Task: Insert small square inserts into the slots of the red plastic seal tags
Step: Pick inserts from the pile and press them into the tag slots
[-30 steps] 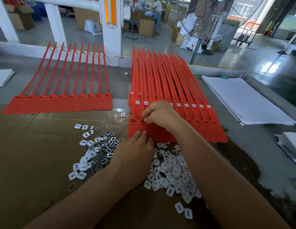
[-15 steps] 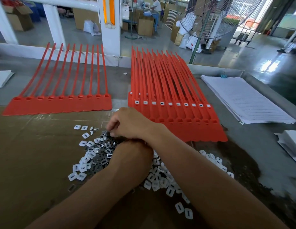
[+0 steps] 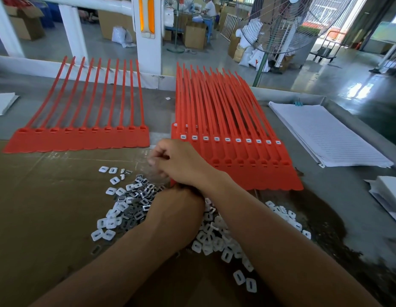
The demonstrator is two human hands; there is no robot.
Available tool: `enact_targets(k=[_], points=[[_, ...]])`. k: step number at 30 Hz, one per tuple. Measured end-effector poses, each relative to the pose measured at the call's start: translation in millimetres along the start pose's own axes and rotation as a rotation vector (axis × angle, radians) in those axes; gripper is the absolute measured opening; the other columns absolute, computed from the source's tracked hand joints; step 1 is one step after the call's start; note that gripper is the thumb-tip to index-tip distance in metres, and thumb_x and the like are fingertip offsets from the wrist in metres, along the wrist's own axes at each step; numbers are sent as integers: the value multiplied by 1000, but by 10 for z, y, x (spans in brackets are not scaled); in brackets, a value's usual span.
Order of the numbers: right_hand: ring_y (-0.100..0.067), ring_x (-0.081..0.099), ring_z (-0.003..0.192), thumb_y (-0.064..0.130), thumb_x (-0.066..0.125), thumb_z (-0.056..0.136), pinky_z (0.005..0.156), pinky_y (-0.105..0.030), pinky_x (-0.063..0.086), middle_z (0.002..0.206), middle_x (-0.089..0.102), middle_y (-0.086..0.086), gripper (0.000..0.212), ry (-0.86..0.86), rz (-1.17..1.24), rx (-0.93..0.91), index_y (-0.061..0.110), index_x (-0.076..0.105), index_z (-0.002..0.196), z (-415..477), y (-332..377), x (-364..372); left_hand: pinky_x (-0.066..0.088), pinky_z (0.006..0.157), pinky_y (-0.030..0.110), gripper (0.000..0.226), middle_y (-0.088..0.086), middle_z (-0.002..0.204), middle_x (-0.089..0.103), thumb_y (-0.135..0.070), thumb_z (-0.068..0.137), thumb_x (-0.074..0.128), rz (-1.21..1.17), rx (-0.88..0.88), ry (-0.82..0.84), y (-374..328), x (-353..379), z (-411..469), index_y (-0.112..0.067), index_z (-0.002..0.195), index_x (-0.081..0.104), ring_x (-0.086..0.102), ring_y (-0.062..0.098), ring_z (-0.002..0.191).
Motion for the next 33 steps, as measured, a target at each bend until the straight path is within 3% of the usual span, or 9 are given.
enact_targets(k=[3,5,7,11,18,23,28,33], points=[[-17,67,70,10,60,85,73,-30,53,76,68,-6,7,-35,40,28,11,60,78,-60,-56,-142,37,79,27,43,10,131,45,-11,91,28,-11,23,-125,21,45,46,-8,133,35,46,26,115],[-13,66,65,8,62,80,68,-26,52,72,69,-5,8,-69,55,49,14,62,74,-102,-126,-279,33,100,33,50,13,148,24,-13,93,25,0,40,-81,29,49,48,-9,142,20,27,28,133],[-9,62,63,4,64,77,63,-23,50,70,66,-1,14,-119,48,73,17,62,72,-132,-221,-422,20,111,37,52,13,153,10,-16,95,25,-8,36,-52,37,43,52,-9,144,13,13,26,140],[-8,62,70,6,67,78,64,-21,48,82,67,1,20,-255,97,162,25,61,79,-181,-475,-578,13,113,35,52,12,153,8,-20,96,26,-26,47,-49,35,28,35,-10,145,10,9,25,141],[7,57,76,11,69,80,75,-8,43,77,62,17,10,-290,58,146,21,70,84,-236,-685,-500,13,113,35,53,13,153,6,-18,95,26,-39,42,-7,31,4,33,-9,145,9,8,25,141],[0,56,82,10,64,83,77,-12,42,82,62,11,11,-251,-11,153,16,71,90,-242,-703,-509,17,112,36,54,13,153,7,-19,95,30,-48,45,-12,36,19,31,-10,145,11,9,26,141],[-2,54,82,13,62,84,71,-14,41,77,57,17,13,-220,-62,188,24,66,79,-244,-674,-488,17,112,37,54,13,153,7,-21,95,29,-45,51,-8,41,25,24,-10,145,11,10,26,141],[-1,53,79,13,62,85,73,-17,41,73,54,19,10,-213,-108,211,18,71,85,-231,-665,-471,17,112,37,54,13,153,6,-20,95,28,-46,44,-1,31,18,18,-10,145,10,9,25,141]])
Point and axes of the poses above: each hand's wrist, its own z-axis towards the middle knuckle, its own x-axis out of the palm, y = z × x, the point moved 1 cm from there along z, towards the middle knuckle
